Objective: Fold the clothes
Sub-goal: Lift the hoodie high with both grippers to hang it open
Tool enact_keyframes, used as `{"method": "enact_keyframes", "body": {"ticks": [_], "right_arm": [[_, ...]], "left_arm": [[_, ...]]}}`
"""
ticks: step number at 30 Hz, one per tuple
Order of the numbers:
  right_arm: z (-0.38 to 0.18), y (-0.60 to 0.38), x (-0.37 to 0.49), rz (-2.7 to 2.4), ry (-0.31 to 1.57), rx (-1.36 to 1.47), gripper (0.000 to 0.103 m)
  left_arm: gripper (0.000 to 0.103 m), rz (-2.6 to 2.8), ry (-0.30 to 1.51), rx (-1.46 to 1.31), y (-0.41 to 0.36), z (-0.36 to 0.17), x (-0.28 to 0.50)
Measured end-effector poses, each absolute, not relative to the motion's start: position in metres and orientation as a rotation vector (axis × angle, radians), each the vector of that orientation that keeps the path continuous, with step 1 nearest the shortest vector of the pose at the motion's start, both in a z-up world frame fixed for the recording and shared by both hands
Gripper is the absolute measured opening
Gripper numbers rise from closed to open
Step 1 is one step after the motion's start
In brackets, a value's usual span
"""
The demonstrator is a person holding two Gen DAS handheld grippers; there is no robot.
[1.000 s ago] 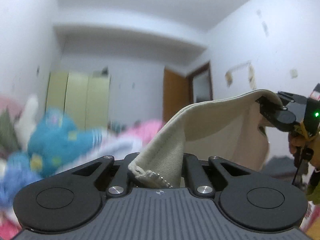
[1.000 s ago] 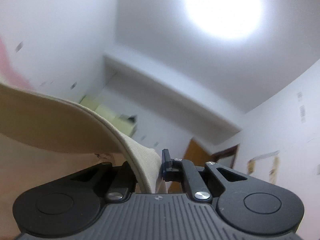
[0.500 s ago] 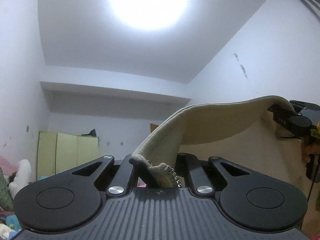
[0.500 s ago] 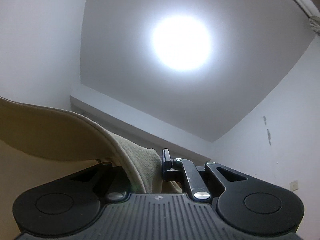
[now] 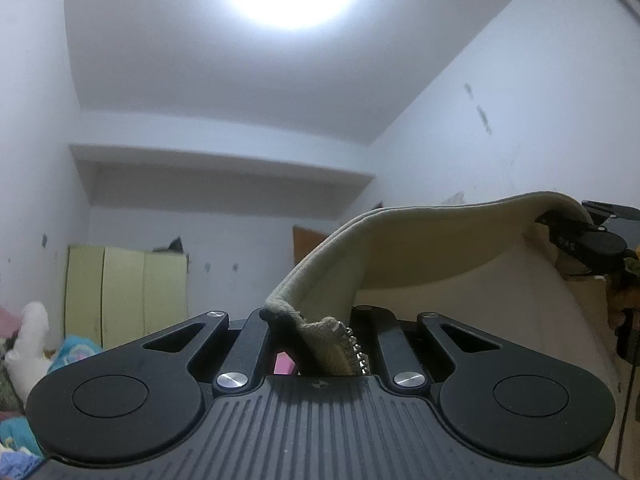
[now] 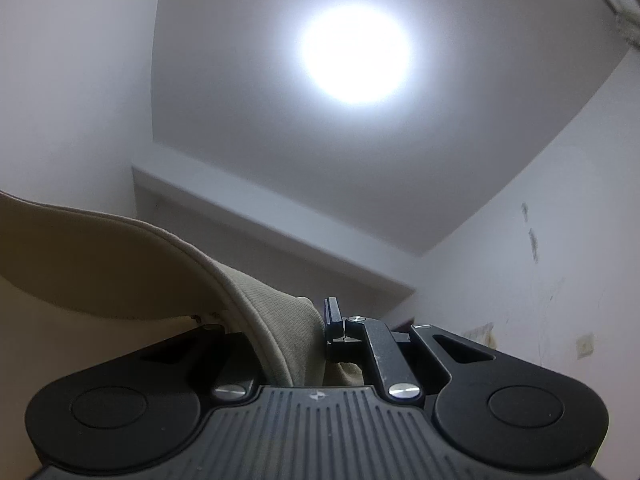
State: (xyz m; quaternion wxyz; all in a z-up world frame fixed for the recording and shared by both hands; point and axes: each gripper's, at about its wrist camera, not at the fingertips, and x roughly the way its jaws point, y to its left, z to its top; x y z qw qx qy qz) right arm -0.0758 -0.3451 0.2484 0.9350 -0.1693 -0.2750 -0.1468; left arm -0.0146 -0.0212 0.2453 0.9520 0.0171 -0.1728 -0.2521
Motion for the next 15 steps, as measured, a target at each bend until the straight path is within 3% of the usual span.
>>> {"method": "enact_keyframes", "body": {"ticks": [9,15], "right_arm": [[0.178,-0.393,0.113,-0.289,-0.308,-0.345,0.007],[0.101,-0.404,0.272,-0.289,-0.098,-0.378,0.007]], "left_arm": [[0.008,-0.445,-0.131,0.077,-0.074,0.198,0.152],[0.008,-0.384,0.089,0.112,-0.095,0.120,0.275]]}}
